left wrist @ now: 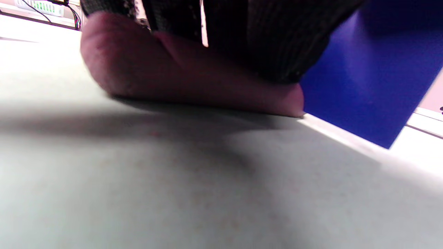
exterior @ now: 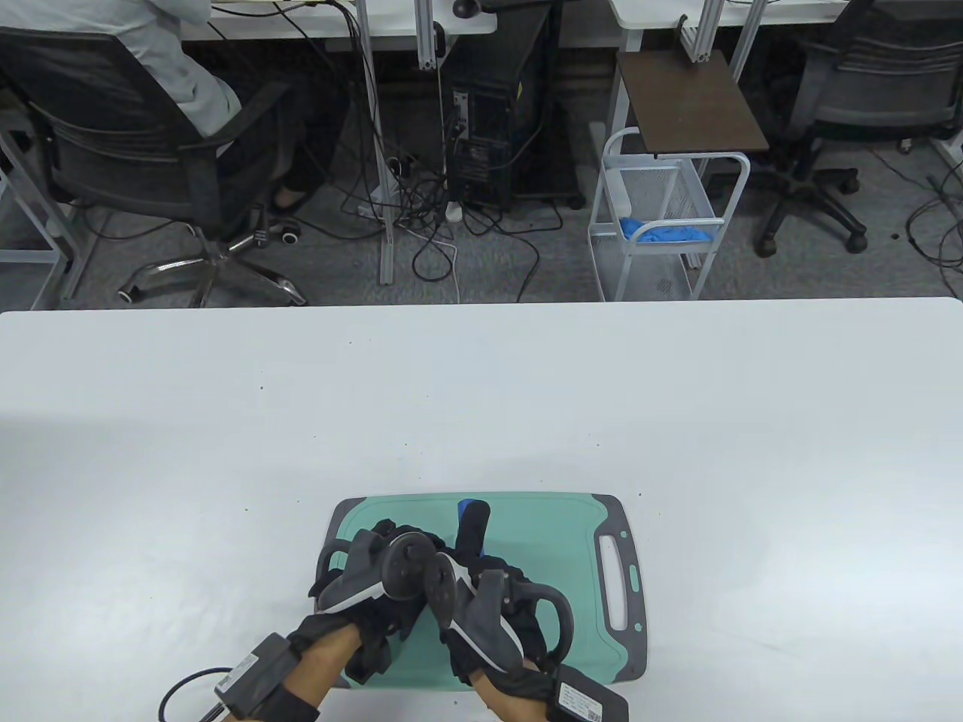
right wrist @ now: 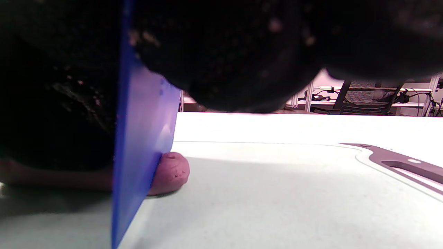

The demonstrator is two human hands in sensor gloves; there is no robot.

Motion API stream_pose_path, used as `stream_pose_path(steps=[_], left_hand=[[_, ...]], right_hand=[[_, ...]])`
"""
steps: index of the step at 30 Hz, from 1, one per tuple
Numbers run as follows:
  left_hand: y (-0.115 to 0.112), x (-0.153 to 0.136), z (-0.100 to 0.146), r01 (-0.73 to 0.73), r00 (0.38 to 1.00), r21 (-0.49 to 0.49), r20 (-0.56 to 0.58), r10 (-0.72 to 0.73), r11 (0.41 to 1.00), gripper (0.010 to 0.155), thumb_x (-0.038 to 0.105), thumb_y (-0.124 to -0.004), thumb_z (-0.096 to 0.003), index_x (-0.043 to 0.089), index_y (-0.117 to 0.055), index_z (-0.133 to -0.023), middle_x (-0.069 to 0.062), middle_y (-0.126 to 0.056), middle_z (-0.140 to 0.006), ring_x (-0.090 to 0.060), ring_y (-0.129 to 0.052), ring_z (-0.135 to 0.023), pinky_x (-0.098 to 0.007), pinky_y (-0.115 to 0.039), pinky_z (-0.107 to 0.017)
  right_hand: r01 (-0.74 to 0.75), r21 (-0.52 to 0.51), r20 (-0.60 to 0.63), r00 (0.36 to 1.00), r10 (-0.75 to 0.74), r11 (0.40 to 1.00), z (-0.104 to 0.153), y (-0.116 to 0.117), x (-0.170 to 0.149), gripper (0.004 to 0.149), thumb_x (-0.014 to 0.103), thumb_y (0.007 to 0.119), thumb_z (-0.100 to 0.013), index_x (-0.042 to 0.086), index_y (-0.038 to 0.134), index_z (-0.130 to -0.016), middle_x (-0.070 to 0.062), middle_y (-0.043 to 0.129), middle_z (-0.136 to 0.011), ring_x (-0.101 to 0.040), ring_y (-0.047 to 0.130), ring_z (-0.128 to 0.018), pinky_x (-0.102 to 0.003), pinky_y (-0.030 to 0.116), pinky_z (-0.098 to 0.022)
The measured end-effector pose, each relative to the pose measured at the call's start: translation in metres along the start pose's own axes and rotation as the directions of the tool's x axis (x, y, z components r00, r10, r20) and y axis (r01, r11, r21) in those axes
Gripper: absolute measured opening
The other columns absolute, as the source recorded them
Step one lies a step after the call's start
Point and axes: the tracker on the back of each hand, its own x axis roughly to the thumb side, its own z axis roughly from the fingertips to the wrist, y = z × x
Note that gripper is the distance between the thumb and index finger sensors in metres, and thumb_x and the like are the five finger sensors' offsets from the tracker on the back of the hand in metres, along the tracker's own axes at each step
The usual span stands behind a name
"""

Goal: Slice plasticine roll into thin flakes

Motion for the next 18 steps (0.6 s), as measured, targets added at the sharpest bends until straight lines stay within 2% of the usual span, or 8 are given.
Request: stream_pose_path(steps=[14,18], left_hand=[[0.000,-0.004,0.000,-0.018,1.000,-0.024,0.021,0.018,1.000,0.047,0.042,-0.088,-0.0359,0.043,-0.084,-0.083,0.017,-0.088,-0.094,-0.026,-0.087,-0.097,-0.060,-0.062,-0.077],[0.000,-0.003,0.001,-0.007,1.000,-0.021,0.022,0.007,1.000,0.048,0.041,-0.089,-0.0356,0.043,-0.084,-0.083,0.015,-0.087,-0.095,-0.028,-0.085,-0.099,-0.060,-0.062,-0.077]], right_hand=[[-0.001,-0.001,-0.002,1.000,0.001,1.000,-0.005,-0.001,0.001,0.083,0.044,0.081,-0.047,0.015,0.030,-0.106,0.002,0.095,-0.038,-0.022,0.100,-0.018,-0.040,0.087,-0.011],[0.028,0.015,-0.031,0.999,-0.027,1.000,-0.012,-0.009,0.003,0.083,0.044,0.081,-0.047,0.016,0.029,-0.106,0.002,0.095,-0.039,-0.022,0.100,-0.019,-0.041,0.087,-0.011]])
